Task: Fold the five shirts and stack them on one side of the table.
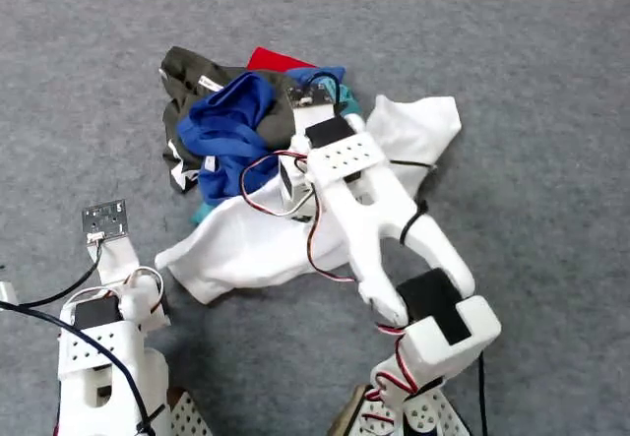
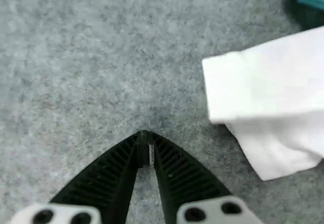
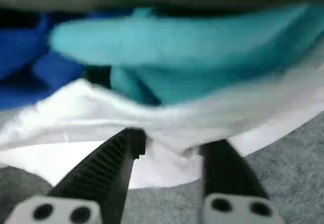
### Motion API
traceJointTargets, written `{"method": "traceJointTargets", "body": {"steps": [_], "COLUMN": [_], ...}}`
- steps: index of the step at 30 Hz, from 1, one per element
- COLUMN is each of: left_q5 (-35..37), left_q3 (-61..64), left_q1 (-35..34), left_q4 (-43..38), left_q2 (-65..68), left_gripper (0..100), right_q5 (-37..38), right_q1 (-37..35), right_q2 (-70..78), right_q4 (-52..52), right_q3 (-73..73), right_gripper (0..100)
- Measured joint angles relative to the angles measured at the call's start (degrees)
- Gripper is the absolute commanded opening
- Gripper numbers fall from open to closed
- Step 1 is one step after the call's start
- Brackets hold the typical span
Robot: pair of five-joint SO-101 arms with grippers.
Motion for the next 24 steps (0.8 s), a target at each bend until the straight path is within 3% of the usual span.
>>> {"method": "traceJointTargets", "body": {"steps": [7,15,24], "left_q5": [0.0,0.0,-0.09], "left_q3": [0.0,0.0,-2.02], "left_q1": [-0.18,-0.18,-0.62], "left_q4": [0.0,0.0,0.0], "left_q2": [0.0,0.0,0.53], "left_gripper": [2,2,2], "right_q5": [0.97,4.84,15.82], "right_q1": [4.13,8.53,25.49], "right_q2": [-0.62,-9.58,-16.09], "right_q4": [2.02,16.26,22.59], "right_q3": [-2.02,-16.35,-32.35], "right_gripper": [0.5,0.5,0.5]}}
